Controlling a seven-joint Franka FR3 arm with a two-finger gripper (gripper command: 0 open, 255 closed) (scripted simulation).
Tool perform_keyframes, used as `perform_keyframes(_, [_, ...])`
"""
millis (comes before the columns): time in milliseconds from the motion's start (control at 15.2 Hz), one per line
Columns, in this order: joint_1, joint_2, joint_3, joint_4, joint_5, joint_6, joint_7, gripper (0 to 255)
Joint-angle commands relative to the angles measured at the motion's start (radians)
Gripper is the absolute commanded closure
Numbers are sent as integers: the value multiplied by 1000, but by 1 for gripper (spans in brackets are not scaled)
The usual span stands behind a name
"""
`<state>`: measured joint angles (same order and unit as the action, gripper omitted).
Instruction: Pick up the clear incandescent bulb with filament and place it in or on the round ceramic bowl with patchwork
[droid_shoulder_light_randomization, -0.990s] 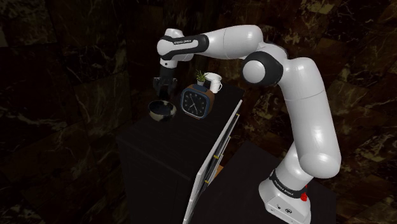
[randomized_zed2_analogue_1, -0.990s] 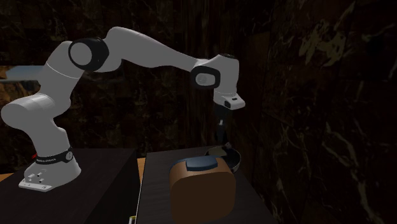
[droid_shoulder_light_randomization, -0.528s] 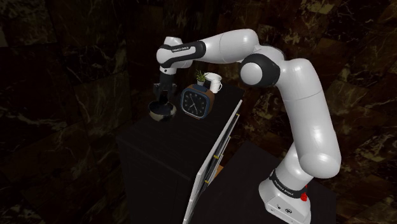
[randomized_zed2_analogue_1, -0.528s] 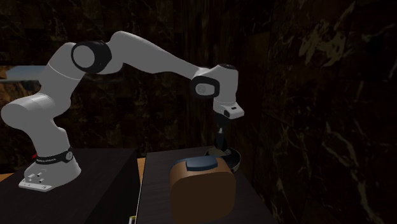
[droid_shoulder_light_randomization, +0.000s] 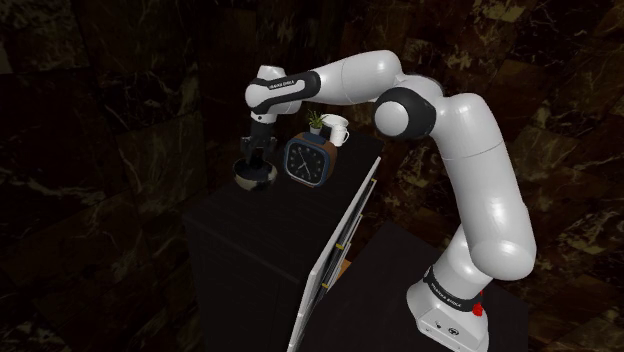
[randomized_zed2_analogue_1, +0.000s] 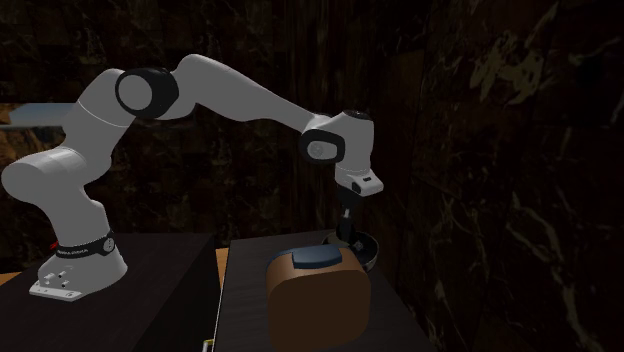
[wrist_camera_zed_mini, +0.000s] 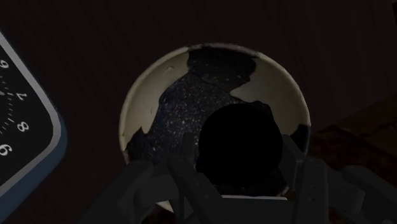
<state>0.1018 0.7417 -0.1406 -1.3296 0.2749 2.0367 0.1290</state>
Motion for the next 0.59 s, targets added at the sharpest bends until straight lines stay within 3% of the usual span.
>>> perform_keyframes(0, [0,0,0,0,0,0,0,255])
perform_keyframes(132, [0,0,0,0,0,0,0,255])
perform_keyframes(198, [0,0,0,0,0,0,0,0])
perform_keyframes(528, [0,0,0,0,0,0,0,0])
